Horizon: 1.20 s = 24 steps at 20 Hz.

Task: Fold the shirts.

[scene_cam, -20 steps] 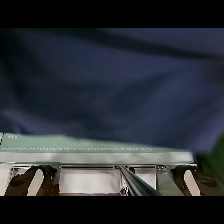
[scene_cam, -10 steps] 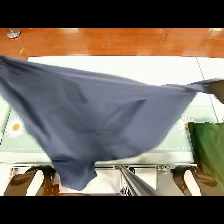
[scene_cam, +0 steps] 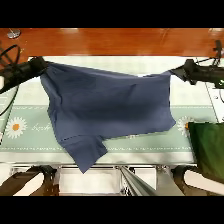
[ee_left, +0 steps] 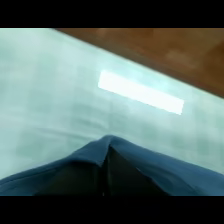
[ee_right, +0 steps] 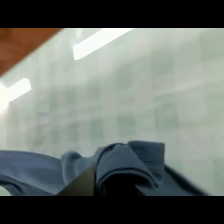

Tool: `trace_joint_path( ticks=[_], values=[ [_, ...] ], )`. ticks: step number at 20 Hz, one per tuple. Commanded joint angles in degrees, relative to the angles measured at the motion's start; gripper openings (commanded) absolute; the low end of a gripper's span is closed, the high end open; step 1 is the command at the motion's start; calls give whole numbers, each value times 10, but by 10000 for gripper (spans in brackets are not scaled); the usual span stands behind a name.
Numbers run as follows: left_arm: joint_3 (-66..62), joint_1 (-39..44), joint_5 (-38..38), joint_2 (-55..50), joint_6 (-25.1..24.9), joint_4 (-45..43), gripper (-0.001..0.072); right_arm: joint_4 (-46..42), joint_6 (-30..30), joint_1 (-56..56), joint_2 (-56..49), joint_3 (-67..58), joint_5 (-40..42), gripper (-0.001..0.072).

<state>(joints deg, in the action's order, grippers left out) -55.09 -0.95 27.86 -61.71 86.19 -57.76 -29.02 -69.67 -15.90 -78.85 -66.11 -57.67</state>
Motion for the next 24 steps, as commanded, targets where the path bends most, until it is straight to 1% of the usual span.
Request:
trace_joint_path(
  ticks=[1,2,3,4,5,7,8,9,10,11,12,13,14,15,18,19,20,21,23,24],
  values=[
    [-23,25,-47,-69,0,35,61,110,-4,8,-133,-83,3,84],
    [-23,25,-47,-71,0,48,376,110,-23,11,-146,-100,0,396],
    [-23,23,-42,-70,2,48,687,106,-22,10,-150,-110,-9,630],
    [-26,17,-5,-65,-3,46,704,99,-15,4,-149,-119,-25,625],
    [-34,3,58,-58,-19,40,703,84,-9,-10,-145,-128,-58,624],
    [-45,-37,202,-45,-36,1,703,40,-10,-56,-131,-137,-147,623],
    [-43,-62,279,-40,-44,-29,702,-7,-9,-82,-120,-137,-201,623],
    [-35,-88,350,-36,-57,-54,702,-77,-10,-105,-109,-135,-247,622],
    [-19,-113,400,-32,-62,-74,702,-180,-28,-128,-88,-122,-263,615],
    [12,-141,431,-23,-61,-89,702,-278,-61,-149,-58,-94,-249,615],
    [55,-170,439,-10,-60,-92,702,-353,-93,-173,-18,-49,-216,615],
    [116,-201,447,9,-61,-82,702,-376,-103,-198,21,4,-180,615],
    [175,-231,447,26,-61,-66,703,-371,-112,-223,64,69,-136,615],
    [223,-256,437,42,-61,-50,703,-361,-137,-238,100,129,-110,615],
    [316,-331,422,67,-61,-7,702,-311,-100,-233,189,277,-68,615],
    [334,-349,424,67,-75,14,702,-283,-97,-224,209,306,-52,615],
    [347,-360,424,67,-90,39,702,-252,-81,-215,221,325,-53,615],
    [357,-363,423,67,-103,61,702,-241,-70,-203,226,332,-58,615],
    [373,-359,406,67,-113,93,702,-242,-67,-174,226,333,-68,615],
    [385,-351,396,67,-129,121,702,-242,-67,-160,226,333,-67,615]
  ],
)
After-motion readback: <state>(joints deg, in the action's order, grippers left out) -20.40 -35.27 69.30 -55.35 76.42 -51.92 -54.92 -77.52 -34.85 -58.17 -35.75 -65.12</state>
